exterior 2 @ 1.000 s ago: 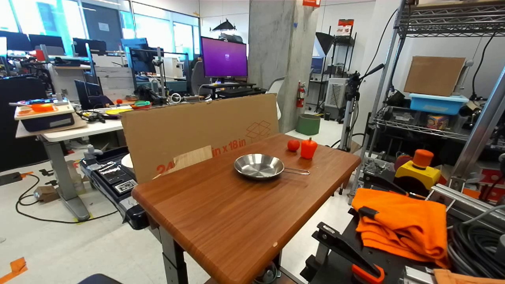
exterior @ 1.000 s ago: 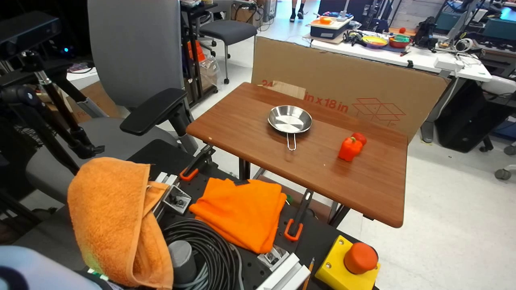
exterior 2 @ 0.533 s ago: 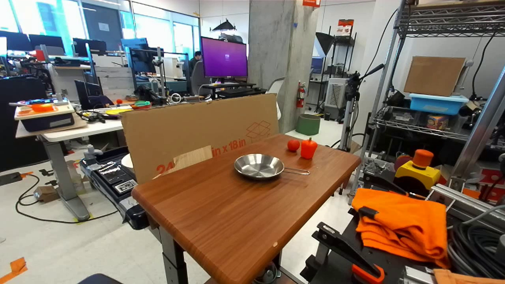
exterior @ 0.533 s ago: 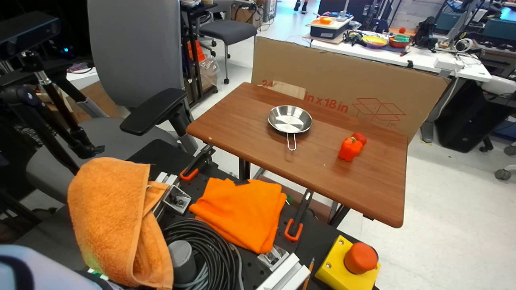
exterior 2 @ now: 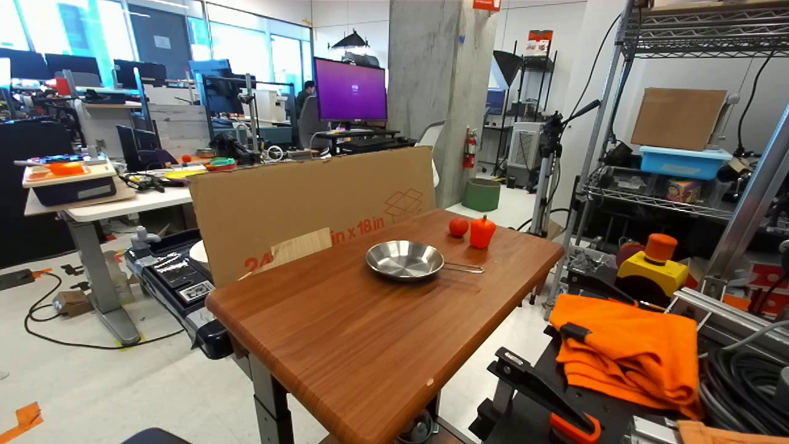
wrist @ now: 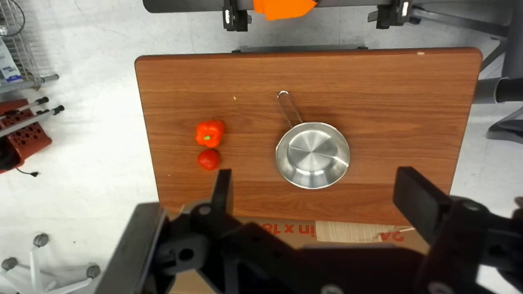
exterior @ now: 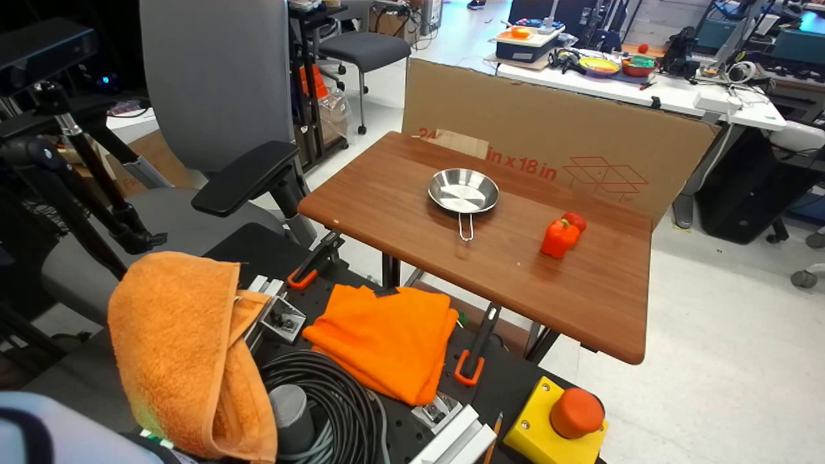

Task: Put the pepper on the pan

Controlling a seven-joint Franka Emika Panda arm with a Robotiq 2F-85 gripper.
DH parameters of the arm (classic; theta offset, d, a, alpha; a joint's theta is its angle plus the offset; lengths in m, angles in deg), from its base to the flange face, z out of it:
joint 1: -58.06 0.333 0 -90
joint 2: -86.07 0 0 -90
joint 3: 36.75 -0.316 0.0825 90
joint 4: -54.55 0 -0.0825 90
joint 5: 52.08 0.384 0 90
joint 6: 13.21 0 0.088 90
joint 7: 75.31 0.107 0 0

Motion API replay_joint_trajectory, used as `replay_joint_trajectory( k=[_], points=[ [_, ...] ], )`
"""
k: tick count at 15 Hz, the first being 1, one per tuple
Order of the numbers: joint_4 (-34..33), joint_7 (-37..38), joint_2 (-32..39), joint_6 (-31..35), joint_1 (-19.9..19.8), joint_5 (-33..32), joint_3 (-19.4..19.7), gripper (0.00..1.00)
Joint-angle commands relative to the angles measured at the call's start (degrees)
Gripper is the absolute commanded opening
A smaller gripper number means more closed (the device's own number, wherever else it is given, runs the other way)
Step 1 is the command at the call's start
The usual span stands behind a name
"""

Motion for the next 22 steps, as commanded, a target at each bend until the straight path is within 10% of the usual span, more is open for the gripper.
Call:
replay_joint_trajectory(
  k=[1, 17, 22],
  points=[
    [1.58, -3.23, 2.07, 4.78, 0.11, -2.48, 1.73, 1.0],
    [3.7, -16.56, 4.52, 15.14, -1.45, -6.7, 9.46, 1.0],
    [3.65, -6.26, 3.32, 13.8, -1.69, -7.56, 6.51, 1.0]
  ],
)
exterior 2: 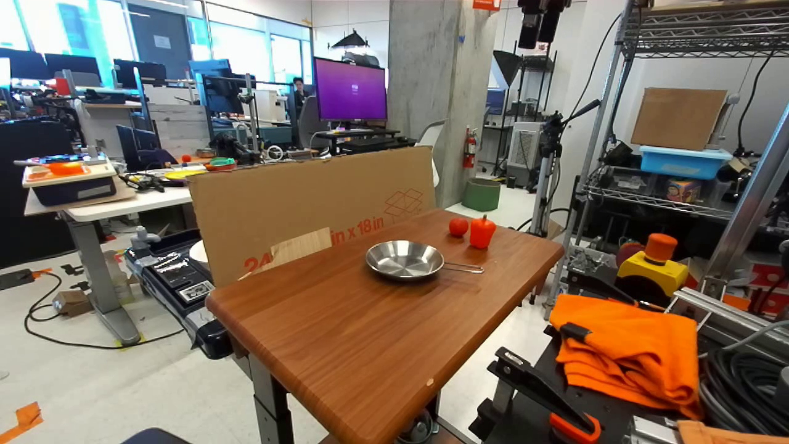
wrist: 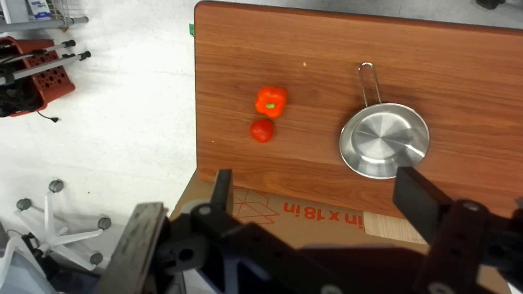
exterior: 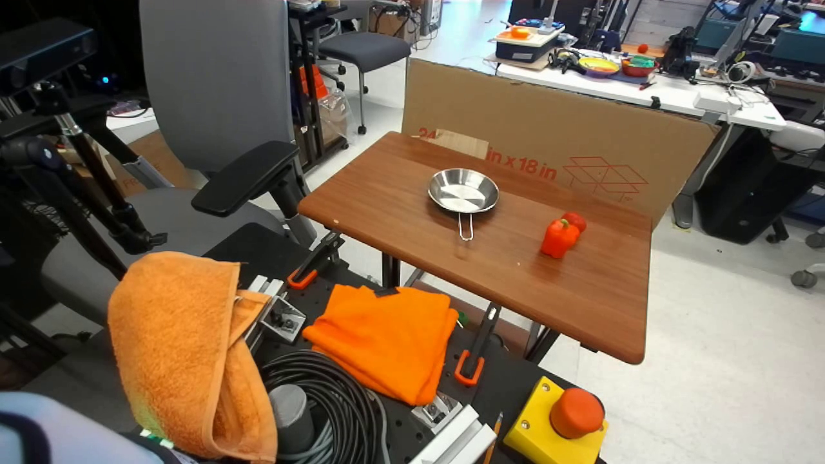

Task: Put the pepper on the pan

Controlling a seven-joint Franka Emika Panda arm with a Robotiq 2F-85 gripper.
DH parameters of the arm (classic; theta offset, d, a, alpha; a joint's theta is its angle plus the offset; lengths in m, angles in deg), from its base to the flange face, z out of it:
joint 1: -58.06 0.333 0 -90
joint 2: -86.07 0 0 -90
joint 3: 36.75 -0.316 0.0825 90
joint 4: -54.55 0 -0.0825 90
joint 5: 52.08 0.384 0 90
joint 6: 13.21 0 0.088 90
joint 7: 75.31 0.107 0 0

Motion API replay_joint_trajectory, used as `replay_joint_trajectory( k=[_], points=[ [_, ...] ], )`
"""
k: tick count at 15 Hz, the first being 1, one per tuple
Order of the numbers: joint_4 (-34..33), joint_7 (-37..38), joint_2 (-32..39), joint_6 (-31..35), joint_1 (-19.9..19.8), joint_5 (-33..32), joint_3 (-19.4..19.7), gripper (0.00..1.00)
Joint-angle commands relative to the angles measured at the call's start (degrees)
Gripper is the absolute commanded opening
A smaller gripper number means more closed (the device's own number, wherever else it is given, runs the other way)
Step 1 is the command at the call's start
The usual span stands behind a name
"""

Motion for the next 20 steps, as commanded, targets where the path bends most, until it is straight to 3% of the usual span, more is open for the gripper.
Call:
replay_joint_trajectory(
  k=[1, 9, 20],
  points=[
    [0.45, 5.97, -1.49, -0.86, 0.28, 0.9, -2.7, 1.0],
    [0.45, 8.7, -0.38, -1.07, 3.72, 2.59, -6.92, 1.0],
    [5.23, 7.35, -0.13, 10.88, 4.44, 1.39, -7.25, 1.0]
  ],
)
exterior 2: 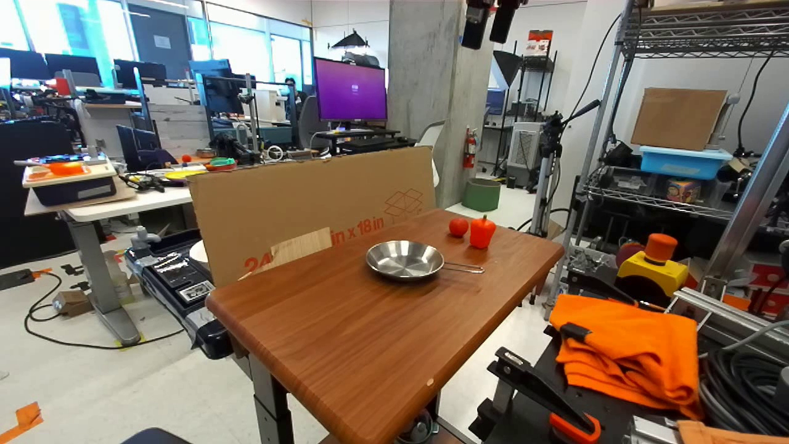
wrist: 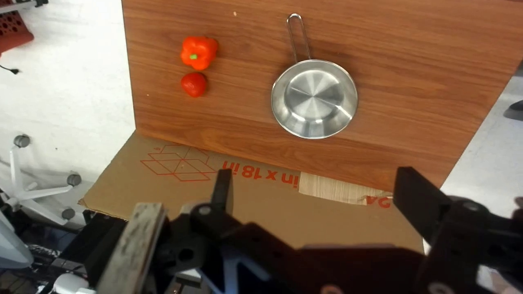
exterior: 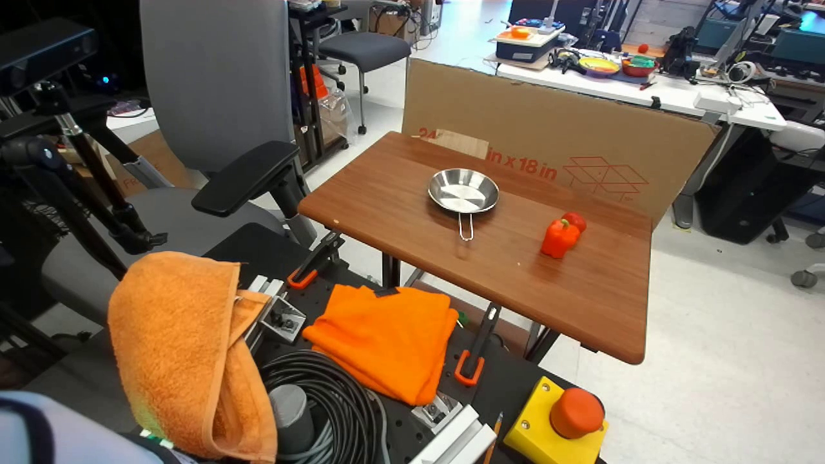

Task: Put the pepper on the pan

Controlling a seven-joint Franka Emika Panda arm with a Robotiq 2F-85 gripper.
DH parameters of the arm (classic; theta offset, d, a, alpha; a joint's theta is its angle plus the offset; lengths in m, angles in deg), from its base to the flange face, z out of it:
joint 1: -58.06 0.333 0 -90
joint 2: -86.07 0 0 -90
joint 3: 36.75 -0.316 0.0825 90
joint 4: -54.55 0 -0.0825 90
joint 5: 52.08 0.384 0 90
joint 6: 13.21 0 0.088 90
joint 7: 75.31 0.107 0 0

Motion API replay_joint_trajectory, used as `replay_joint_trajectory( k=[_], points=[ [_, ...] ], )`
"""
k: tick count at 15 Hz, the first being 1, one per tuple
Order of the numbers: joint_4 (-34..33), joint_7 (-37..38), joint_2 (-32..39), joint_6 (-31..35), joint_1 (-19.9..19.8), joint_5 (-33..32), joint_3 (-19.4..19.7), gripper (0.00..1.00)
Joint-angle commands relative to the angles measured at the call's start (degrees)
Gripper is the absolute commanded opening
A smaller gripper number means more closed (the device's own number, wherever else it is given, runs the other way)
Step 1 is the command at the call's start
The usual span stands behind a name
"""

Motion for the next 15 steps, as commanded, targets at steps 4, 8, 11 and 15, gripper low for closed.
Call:
replay_joint_trajectory(
  k=[4, 8, 11, 15],
  points=[
    [2.46, -1.73, 0.75, 2.07, -0.36, -1.05, -0.27, 1.0],
    [3.05, -1.96, 1.58, 1.79, -0.82, -1.81, -0.07, 1.0],
    [3.14, -1.88, 2.06, 1.47, -1.46, -2.92, 0.07, 1.0],
    [3.07, -1.77, 3.3, 0.74, -1.88, -3.9, 0.06, 1.0]
  ],
)
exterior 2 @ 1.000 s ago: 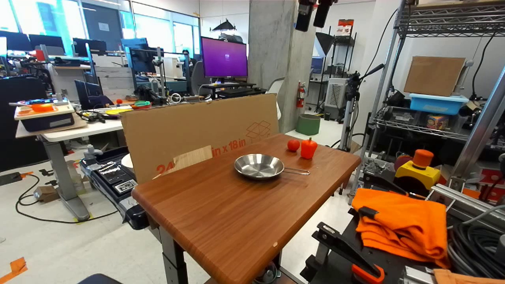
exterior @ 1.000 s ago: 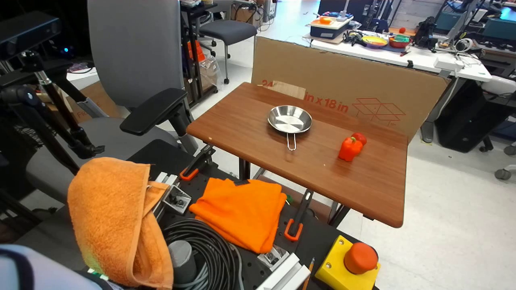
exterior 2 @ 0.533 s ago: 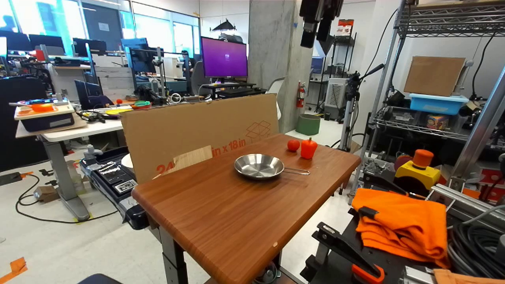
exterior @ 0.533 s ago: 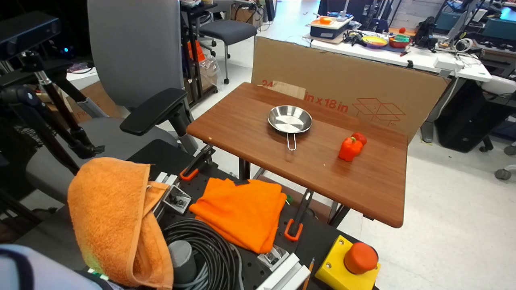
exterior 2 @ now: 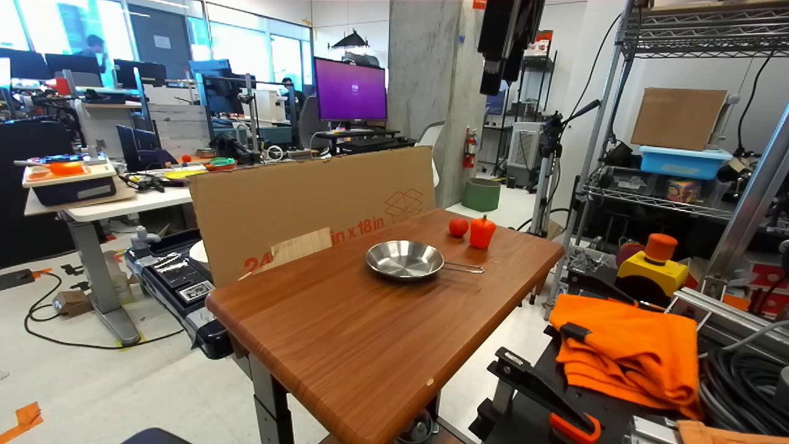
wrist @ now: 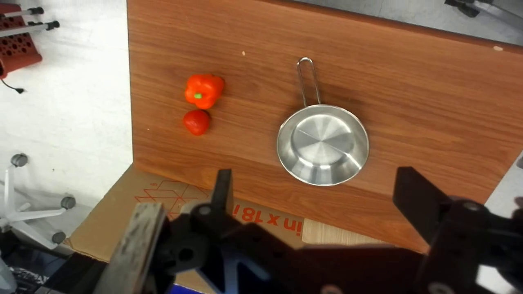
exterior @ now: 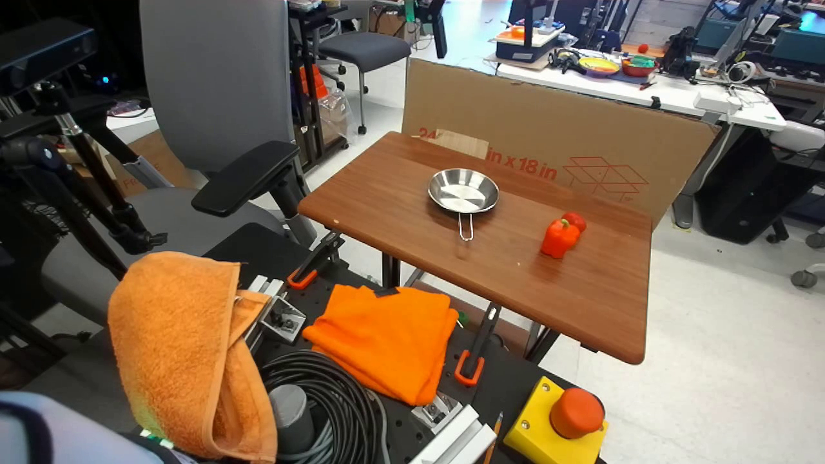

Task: Put the pepper on the pan

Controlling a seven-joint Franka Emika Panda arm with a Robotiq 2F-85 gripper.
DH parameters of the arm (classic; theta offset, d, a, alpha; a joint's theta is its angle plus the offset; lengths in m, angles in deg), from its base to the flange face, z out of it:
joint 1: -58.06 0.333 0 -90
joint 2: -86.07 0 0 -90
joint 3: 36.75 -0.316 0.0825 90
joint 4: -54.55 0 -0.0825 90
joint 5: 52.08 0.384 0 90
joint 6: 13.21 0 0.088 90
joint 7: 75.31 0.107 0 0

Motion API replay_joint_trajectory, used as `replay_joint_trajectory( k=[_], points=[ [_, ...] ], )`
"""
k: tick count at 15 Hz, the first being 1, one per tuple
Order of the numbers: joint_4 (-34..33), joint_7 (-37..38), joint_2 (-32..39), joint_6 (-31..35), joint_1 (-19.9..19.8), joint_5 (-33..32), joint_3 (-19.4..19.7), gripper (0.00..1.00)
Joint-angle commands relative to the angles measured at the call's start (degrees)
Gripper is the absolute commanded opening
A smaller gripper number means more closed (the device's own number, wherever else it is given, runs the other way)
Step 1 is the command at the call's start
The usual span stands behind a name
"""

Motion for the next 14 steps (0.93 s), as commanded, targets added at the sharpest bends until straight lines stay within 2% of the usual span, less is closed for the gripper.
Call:
replay_joint_trajectory(
  k=[1, 6, 14],
  points=[
    [-0.03, -1.18, 0.91, -0.05, -0.45, -0.91, 0.12, 1.0],
    [0.73, -2.06, 0.36, -0.27, 0.54, 0.68, -0.13, 1.0],
    [-0.32, 8.07, 0.59, -2.55, -0.04, 1.08, -1.62, 1.0]
  ],
)
